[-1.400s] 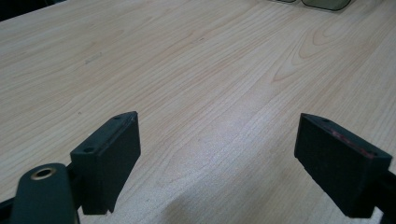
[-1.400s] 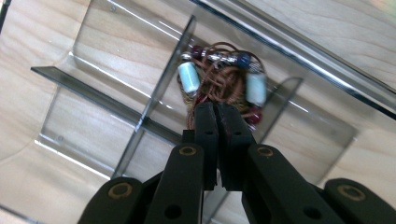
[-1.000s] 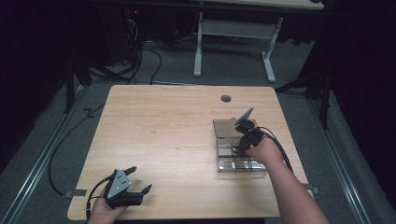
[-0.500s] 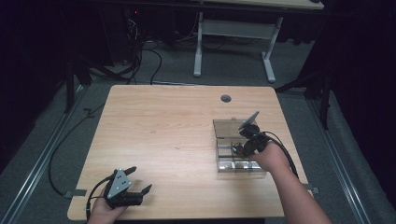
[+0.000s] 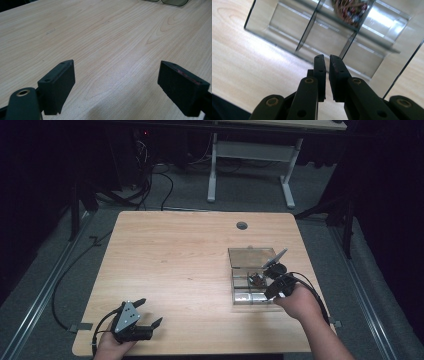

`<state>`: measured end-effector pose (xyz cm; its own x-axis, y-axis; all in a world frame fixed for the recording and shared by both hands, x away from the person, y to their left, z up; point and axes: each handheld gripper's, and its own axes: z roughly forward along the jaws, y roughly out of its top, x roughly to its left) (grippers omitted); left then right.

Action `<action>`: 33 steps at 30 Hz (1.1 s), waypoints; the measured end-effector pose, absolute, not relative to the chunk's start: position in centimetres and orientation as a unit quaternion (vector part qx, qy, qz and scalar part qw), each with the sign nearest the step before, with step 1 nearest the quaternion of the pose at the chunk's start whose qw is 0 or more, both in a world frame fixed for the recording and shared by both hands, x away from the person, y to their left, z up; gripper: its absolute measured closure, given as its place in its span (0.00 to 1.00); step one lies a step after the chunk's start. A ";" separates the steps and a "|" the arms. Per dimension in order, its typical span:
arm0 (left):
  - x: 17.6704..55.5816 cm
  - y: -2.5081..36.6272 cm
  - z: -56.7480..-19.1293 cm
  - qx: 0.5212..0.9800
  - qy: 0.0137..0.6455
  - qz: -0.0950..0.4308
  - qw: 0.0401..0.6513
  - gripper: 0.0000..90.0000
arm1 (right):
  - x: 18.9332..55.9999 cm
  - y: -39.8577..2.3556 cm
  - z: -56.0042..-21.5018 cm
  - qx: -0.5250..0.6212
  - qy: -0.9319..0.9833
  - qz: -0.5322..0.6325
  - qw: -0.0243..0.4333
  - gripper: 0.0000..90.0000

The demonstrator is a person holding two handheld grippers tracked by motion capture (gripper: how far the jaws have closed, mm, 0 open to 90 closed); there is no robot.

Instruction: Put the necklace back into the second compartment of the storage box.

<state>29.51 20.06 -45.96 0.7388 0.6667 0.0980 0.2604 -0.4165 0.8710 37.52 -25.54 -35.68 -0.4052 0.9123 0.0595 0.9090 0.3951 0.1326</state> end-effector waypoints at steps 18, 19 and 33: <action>29.5 20.1 -46.0 0.811 0.288 0.223 0.458 0.17 | 34.2 -25.8 -38.1 0.545 0.835 0.074 0.006 0.92; 29.5 20.1 -46.0 0.811 0.287 0.223 0.458 0.17 | 34.1 -25.8 -38.4 0.546 0.834 0.074 0.004 0.92; 29.5 20.1 -46.0 0.811 0.287 0.223 0.459 0.17 | 32.8 -26.3 -39.6 0.549 0.827 0.117 0.031 0.85</action>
